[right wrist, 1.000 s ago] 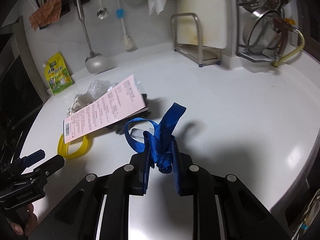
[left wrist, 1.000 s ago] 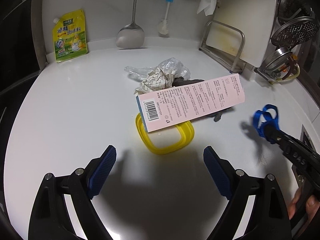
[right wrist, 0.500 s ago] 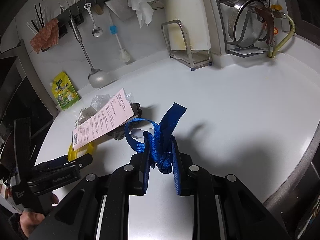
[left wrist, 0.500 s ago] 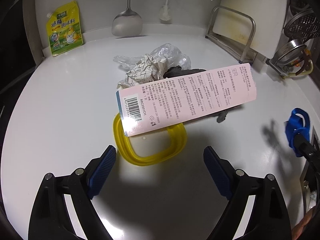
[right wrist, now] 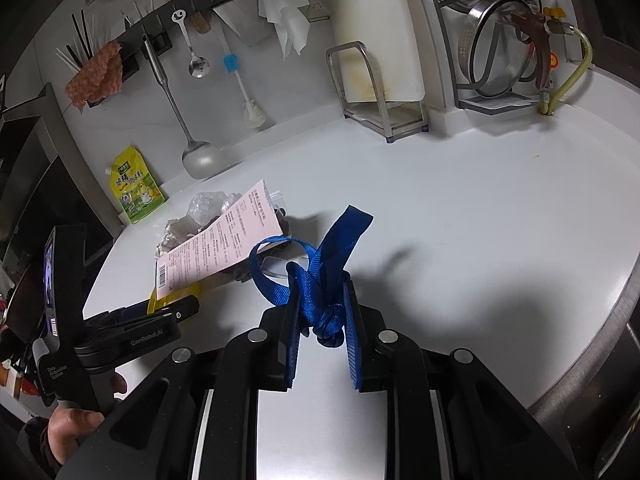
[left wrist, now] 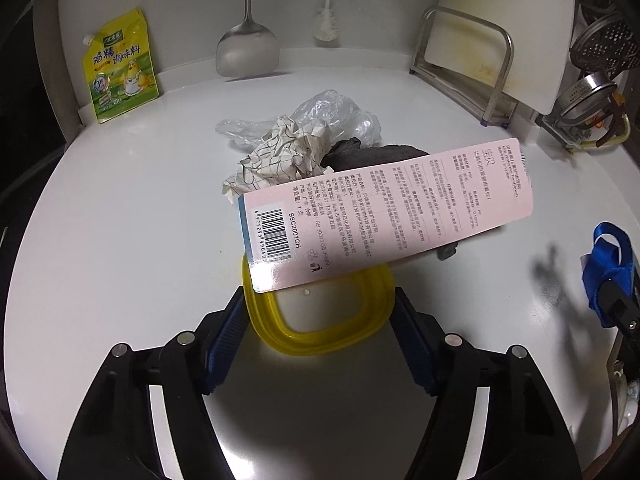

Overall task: Collect trash
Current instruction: 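Grasp the yellow plastic lid with the left tool while the right tool holds the strap, then carry the yellow lid and blue strap over the grey bin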

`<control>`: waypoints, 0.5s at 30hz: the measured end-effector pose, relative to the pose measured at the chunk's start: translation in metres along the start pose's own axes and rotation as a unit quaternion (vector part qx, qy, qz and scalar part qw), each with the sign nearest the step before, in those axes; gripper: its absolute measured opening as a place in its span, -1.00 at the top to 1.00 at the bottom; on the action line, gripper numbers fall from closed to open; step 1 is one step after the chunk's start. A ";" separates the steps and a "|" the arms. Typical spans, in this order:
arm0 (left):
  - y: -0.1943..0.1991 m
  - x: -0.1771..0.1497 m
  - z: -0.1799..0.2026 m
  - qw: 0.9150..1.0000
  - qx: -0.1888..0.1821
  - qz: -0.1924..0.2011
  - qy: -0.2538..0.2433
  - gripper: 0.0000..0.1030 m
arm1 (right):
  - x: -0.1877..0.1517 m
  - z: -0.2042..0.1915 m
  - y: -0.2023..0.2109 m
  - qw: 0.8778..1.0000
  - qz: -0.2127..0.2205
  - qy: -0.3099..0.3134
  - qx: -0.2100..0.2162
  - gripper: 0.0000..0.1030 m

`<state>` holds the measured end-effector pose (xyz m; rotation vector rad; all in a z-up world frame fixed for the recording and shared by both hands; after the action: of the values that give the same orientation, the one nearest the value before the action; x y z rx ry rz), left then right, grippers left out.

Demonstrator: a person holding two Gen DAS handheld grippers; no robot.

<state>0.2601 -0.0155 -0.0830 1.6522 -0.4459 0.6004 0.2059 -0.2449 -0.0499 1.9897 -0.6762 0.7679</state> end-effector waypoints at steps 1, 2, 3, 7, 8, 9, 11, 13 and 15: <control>0.002 -0.001 -0.001 1.000 0.000 0.003 -0.001 -0.31 | -0.001 -0.001 0.000 1.000 0.000 0.001 -0.001 0.63; 0.005 -0.001 -0.002 1.000 0.001 0.006 -0.002 -0.31 | -0.002 -0.001 0.000 1.000 -0.001 0.001 -0.001 0.63; 0.008 -0.002 -0.003 1.000 0.002 0.009 -0.004 -0.31 | -0.002 -0.002 0.001 1.000 -0.001 0.001 -0.001 0.63; 0.026 -0.007 -0.008 1.000 0.007 0.027 -0.012 -0.31 | -0.008 -0.004 0.003 1.000 -0.004 -0.002 -0.002 0.63; 0.033 -0.008 -0.011 0.999 0.007 0.034 -0.014 -0.31 | -0.010 -0.005 0.004 1.000 -0.005 -0.002 -0.003 0.63; 0.038 -0.009 -0.013 0.999 0.007 0.040 -0.016 -0.31 | -0.012 -0.005 0.005 1.000 -0.005 -0.003 -0.003 0.63; 0.050 -0.012 -0.018 0.999 0.007 0.051 -0.017 -0.31 | -0.017 -0.008 0.009 1.000 -0.005 -0.005 -0.004 0.63; 0.061 -0.017 -0.022 0.998 0.000 0.057 -0.018 -0.31 | -0.023 -0.011 0.013 1.000 -0.006 -0.007 -0.007 0.63; 0.073 -0.023 -0.026 0.998 -0.010 0.062 -0.020 -0.31 | -0.030 -0.013 0.017 1.000 -0.006 -0.010 -0.008 0.63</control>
<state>0.1945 -0.0029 -0.0375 1.6290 -0.5850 0.6530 0.1704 -0.2366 -0.0570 1.9868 -0.6790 0.7342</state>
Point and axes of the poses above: each gripper's, at about its wrist camera, not at the fingertips, and y roughly against the way its jaws point, z to its right, x to its top, the point moved 2 cm from there along -y, roughly the way its jaws point, and after that the axes turned 12 degrees about x, right-handed, at the moved point
